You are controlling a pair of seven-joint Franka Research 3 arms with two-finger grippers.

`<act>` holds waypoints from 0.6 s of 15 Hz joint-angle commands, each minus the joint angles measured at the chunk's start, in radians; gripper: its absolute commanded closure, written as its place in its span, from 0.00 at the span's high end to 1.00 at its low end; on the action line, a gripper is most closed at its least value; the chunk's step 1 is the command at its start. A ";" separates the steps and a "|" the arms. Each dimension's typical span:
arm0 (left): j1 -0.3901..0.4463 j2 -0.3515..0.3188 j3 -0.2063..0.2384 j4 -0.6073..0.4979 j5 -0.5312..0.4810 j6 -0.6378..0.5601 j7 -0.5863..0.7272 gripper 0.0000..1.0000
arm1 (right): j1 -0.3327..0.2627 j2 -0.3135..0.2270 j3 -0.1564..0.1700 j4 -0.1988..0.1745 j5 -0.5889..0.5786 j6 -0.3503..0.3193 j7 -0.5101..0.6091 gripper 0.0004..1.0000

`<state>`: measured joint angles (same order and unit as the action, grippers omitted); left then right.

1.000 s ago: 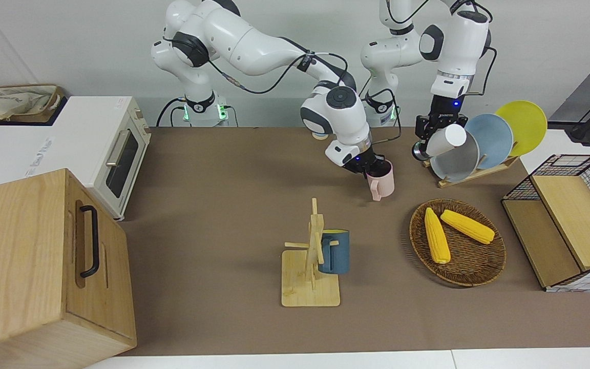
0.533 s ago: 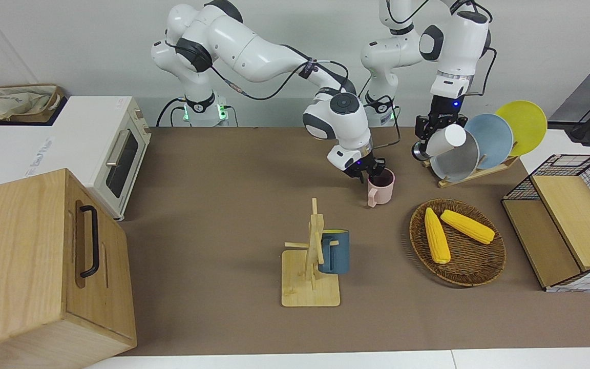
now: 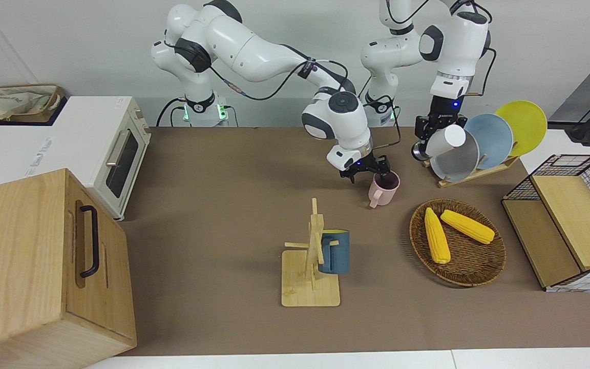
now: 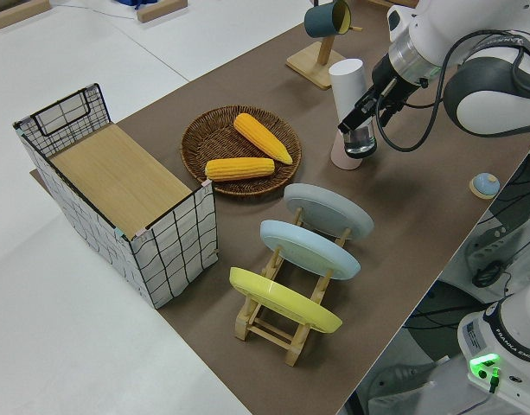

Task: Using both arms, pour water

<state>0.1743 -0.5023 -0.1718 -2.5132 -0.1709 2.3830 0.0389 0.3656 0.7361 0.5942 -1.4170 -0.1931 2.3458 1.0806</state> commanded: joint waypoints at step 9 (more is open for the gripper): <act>-0.071 -0.042 -0.032 -0.052 -0.013 0.002 -0.030 0.00 | -0.157 -0.208 -0.040 0.053 -0.019 -0.425 -0.451 0.99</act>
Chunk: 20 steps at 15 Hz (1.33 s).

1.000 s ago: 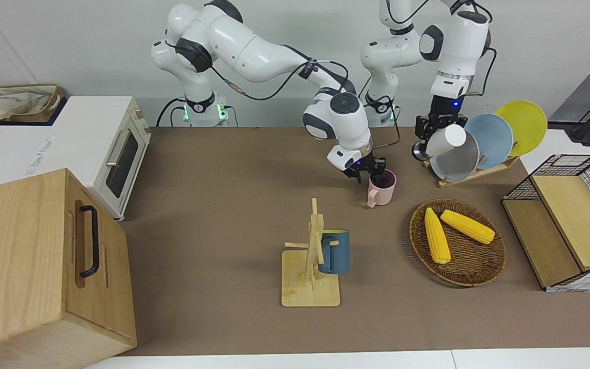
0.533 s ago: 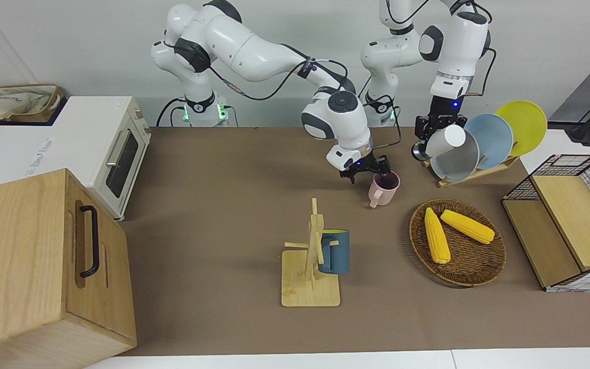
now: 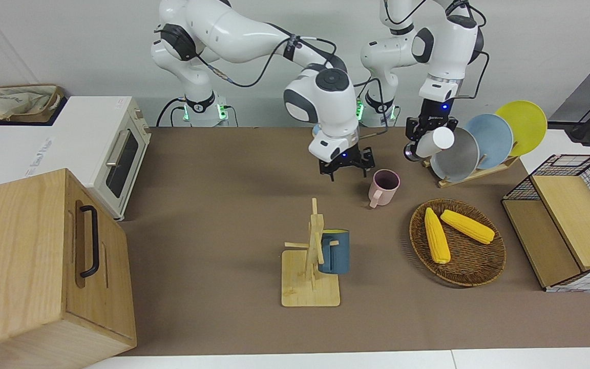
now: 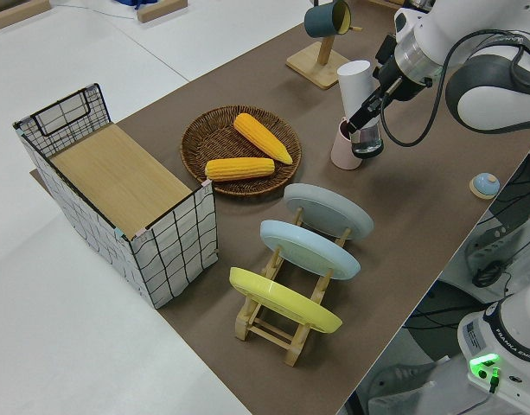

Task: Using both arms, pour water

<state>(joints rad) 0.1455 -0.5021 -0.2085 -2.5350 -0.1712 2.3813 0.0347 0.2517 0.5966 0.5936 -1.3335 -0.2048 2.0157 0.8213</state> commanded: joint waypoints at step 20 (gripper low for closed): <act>-0.086 0.068 -0.068 0.028 0.005 -0.300 -0.019 0.00 | -0.052 -0.385 -0.642 -0.153 0.200 -0.376 -0.872 0.99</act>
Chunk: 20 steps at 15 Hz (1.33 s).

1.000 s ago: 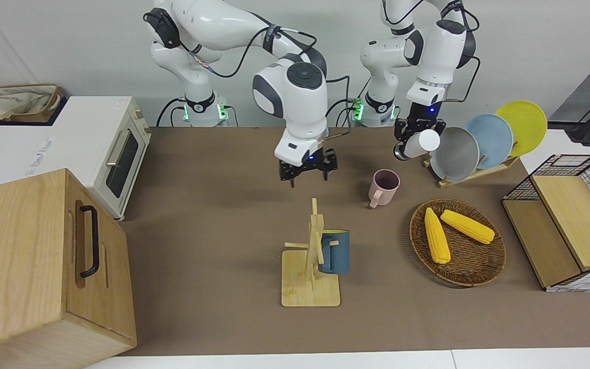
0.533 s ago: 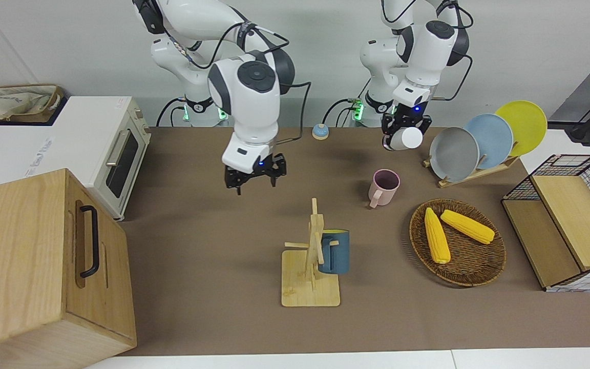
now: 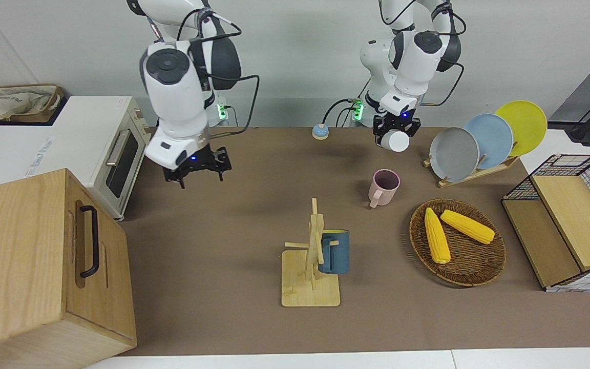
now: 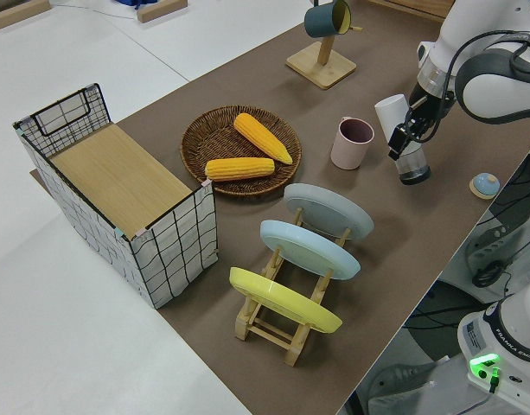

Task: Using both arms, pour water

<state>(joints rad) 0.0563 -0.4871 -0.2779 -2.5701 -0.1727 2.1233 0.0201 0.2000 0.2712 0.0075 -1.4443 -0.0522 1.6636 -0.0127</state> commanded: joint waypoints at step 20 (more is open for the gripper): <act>-0.006 0.291 0.002 0.281 0.142 -0.256 -0.064 0.00 | -0.014 -0.126 -0.190 -0.004 0.057 -0.061 -0.032 0.99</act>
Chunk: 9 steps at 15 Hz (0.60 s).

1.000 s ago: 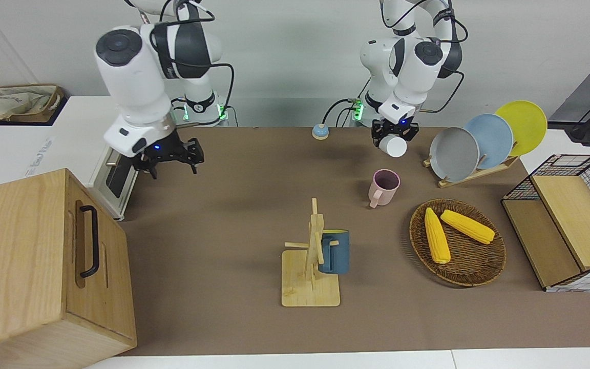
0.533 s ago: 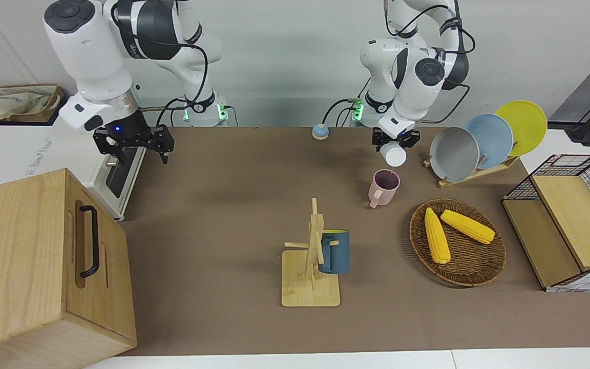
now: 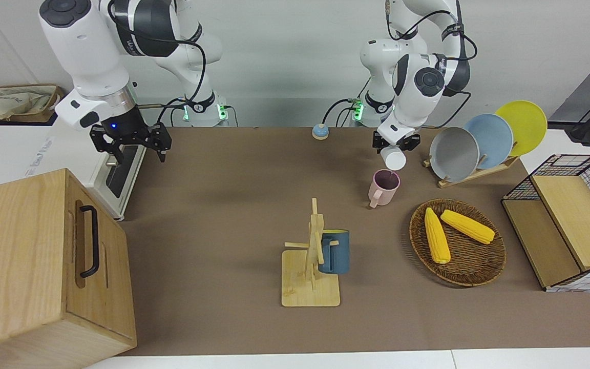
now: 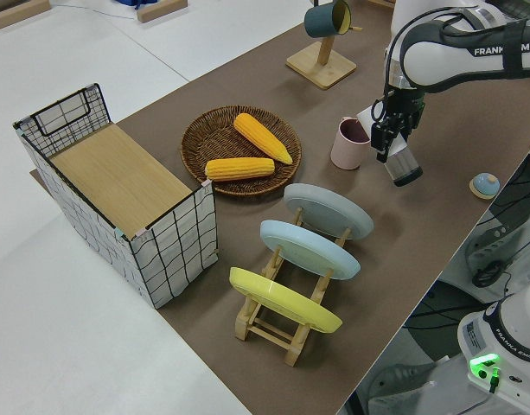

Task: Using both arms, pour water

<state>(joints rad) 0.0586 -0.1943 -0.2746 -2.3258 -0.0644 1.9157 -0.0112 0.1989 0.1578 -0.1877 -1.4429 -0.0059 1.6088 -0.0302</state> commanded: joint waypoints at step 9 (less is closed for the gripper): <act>-0.016 0.009 -0.009 0.039 0.041 -0.063 -0.042 0.00 | 0.002 -0.014 0.019 0.012 0.023 -0.007 -0.014 0.99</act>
<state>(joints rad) 0.0571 -0.1926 -0.2806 -2.3234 -0.0519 1.8935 -0.0266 0.1994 0.1566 -0.1838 -1.4383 -0.0059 1.6088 -0.0302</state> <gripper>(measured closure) 0.352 0.004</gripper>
